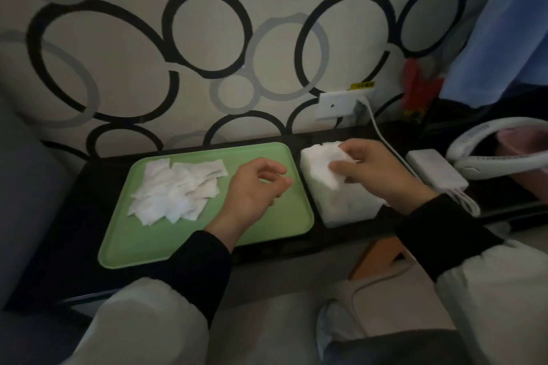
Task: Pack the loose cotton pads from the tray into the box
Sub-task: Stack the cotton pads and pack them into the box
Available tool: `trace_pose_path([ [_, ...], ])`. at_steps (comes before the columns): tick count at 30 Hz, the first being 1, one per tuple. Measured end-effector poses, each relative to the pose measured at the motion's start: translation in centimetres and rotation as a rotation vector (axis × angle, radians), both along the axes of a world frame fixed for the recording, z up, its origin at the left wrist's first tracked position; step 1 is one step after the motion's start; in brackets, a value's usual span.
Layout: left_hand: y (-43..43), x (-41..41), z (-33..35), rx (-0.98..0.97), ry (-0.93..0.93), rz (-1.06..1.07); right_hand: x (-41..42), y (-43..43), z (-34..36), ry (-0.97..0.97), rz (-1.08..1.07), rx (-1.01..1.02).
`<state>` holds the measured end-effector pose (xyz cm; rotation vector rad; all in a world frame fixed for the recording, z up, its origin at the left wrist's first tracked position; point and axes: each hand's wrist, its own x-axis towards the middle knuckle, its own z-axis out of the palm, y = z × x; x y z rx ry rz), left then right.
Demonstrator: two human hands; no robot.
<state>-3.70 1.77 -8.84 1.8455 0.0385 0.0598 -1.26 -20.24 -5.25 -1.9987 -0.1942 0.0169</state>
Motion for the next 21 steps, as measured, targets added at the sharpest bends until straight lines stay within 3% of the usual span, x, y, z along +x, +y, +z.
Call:
trace_pose_path([
  [4, -3.8, 0.9, -1.0, 0.263, -0.080, -0.062, 0.1, -2.8, -0.2, -0.042, -0.166, -0.025],
  [9, -7.0, 2.2, -1.6, 0.532, -0.044, -0.125, -0.5, -2.9, -1.3, 0.064, -0.108, 0.106],
  [12, -7.7, 3.3, -2.0, 0.572, 0.012, -0.162, -0.3, -3.0, -1.9, 0.035, -0.051, 0.040],
  [21, -6.2, 6.8, -2.1, 0.533, 0.113, -0.263, 0.1, -2.4, -2.6, -0.052, 0.169, -0.419],
])
